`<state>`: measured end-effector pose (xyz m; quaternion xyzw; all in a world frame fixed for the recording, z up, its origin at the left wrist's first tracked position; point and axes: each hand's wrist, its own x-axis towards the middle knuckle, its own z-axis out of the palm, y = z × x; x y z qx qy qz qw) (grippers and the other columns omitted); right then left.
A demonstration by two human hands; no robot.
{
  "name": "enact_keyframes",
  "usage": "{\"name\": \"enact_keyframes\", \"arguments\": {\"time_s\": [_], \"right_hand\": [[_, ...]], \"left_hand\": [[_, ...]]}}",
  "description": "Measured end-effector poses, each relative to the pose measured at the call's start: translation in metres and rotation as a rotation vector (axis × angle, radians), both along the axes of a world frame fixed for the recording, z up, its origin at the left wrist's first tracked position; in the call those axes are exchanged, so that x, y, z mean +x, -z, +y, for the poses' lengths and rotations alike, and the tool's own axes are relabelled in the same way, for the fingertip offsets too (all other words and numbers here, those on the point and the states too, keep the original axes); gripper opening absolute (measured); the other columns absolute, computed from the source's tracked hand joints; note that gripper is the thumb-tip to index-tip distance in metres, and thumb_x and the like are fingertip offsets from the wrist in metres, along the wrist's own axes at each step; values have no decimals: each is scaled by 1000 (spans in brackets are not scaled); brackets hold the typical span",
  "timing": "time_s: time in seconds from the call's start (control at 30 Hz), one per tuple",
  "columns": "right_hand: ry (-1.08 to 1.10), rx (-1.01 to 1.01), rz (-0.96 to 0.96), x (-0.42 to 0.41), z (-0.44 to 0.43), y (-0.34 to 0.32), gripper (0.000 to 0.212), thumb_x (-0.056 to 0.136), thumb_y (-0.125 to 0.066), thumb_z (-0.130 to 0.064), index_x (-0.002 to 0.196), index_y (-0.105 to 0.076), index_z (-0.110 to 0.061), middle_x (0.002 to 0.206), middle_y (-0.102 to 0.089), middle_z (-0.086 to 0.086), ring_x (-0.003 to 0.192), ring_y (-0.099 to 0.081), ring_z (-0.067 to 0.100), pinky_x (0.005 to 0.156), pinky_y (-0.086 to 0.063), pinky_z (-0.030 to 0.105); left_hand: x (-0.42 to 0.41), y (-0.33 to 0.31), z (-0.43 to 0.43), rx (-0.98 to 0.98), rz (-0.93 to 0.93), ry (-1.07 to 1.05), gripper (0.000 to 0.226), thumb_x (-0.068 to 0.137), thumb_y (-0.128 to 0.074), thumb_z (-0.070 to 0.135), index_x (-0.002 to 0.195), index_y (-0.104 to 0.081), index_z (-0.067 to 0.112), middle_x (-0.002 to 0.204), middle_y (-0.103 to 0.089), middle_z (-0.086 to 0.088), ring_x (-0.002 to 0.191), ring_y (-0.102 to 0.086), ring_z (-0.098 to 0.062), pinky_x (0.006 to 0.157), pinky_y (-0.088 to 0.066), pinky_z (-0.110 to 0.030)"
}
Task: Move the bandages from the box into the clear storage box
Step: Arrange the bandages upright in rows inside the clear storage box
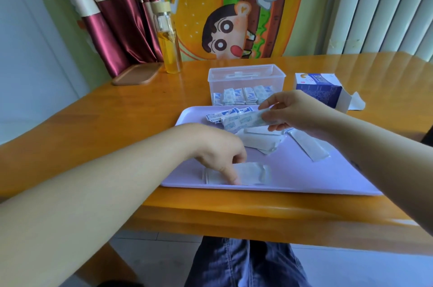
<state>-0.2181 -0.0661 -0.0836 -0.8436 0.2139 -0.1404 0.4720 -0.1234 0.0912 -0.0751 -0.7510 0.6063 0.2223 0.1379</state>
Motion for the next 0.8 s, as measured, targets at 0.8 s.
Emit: {"name": "enact_keyframes", "arguments": {"time_s": [0.8], "right_hand": [[-159, 333, -48, 13, 33, 4, 17, 80, -71, -28, 69, -62, -18, 65, -61, -2, 64, -51, 12, 61, -36, 23]], "left_hand": [[4, 19, 13, -729, 1538, -820, 22, 95, -47, 11, 110, -63, 13, 95, -73, -6, 83, -71, -17, 70, -59, -30]]}}
